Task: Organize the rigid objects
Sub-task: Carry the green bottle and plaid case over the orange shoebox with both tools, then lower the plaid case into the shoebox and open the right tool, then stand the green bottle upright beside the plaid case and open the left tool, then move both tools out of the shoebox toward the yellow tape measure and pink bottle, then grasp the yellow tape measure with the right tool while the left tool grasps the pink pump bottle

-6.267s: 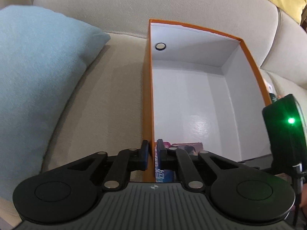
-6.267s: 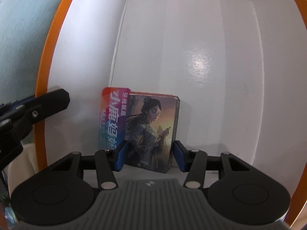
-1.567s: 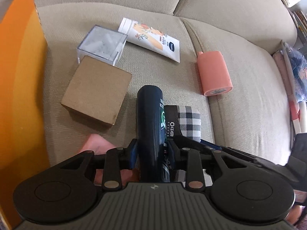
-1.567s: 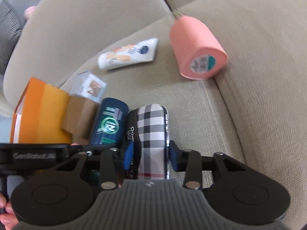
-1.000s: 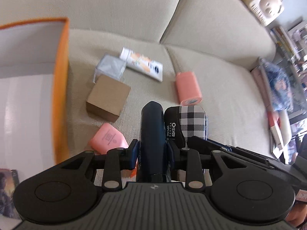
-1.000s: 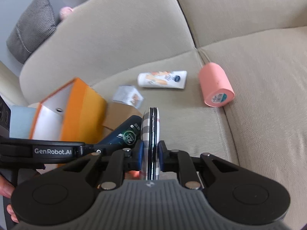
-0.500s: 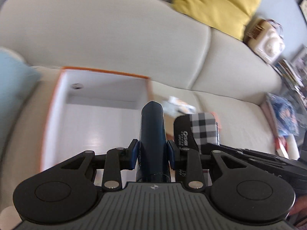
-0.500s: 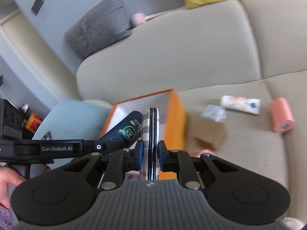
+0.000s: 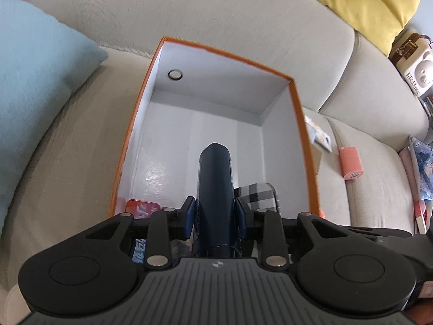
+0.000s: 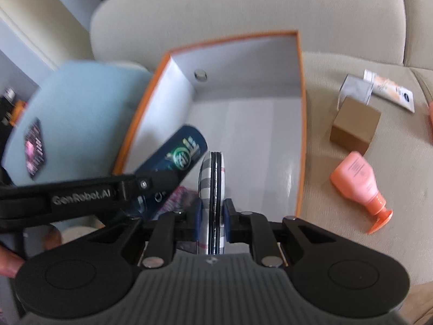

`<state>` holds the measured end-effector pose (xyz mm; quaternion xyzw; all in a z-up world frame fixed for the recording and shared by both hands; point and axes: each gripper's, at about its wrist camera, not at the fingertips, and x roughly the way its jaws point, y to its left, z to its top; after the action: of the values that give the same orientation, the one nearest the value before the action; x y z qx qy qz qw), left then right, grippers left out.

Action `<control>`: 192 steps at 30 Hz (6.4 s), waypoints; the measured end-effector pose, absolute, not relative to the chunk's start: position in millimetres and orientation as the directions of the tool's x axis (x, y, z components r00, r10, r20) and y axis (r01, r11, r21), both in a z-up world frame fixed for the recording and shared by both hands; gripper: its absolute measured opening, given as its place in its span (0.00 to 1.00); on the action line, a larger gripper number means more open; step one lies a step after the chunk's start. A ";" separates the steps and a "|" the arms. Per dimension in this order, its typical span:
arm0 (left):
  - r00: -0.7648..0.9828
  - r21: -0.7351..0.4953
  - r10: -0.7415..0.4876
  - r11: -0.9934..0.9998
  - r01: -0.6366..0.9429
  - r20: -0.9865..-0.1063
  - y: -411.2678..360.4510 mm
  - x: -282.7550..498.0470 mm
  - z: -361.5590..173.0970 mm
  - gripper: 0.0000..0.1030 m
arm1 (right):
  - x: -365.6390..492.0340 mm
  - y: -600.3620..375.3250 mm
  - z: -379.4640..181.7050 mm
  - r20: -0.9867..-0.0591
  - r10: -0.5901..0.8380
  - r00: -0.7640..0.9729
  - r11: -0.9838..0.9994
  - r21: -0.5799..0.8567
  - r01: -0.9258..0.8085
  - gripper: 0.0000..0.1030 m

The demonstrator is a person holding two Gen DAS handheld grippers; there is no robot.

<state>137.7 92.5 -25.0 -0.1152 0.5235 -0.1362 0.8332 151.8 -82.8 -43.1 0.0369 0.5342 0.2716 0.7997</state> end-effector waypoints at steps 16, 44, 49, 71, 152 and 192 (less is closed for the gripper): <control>0.383 -0.405 -0.413 0.908 0.104 -0.826 120.7 146.0 -55.6 0.34 | 171.7 -36.1 -98.6 -0.936 0.280 0.212 0.920 0.198 -0.339 0.17; 0.381 -0.510 -0.484 0.859 0.037 -0.788 117.6 135.3 -47.7 0.34 | 169.6 -45.0 -67.2 -0.933 0.261 0.247 0.845 0.097 -0.526 0.32; 0.388 -0.566 -0.521 0.824 -0.001 -0.760 98.3 134.8 -46.5 0.34 | 166.0 -80.9 -29.1 -0.851 0.240 0.467 0.883 -0.009 -0.469 0.33; 0.192 -0.517 -0.494 0.851 -0.091 -0.848 37.0 138.6 -99.3 0.34 | 184.3 -147.5 -55.4 -0.829 0.303 0.469 0.939 0.175 -0.297 0.33; 0.162 -0.005 -0.343 0.437 0.900 -0.925 -100.5 81.7 -36.7 0.26 | 168.3 -221.1 -138.3 -0.949 0.247 0.195 0.820 0.098 -0.563 0.00; 0.229 0.256 -0.218 -0.104 0.961 -0.949 -143.3 61.6 -66.5 0.47 | 184.5 -222.4 -131.4 -0.905 0.394 0.159 0.718 0.195 -0.669 0.47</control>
<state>61.6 -143.3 -66.5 0.5357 0.3466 -0.5150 0.5725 184.5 -222.4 -131.4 -0.1264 0.5434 0.3539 0.7506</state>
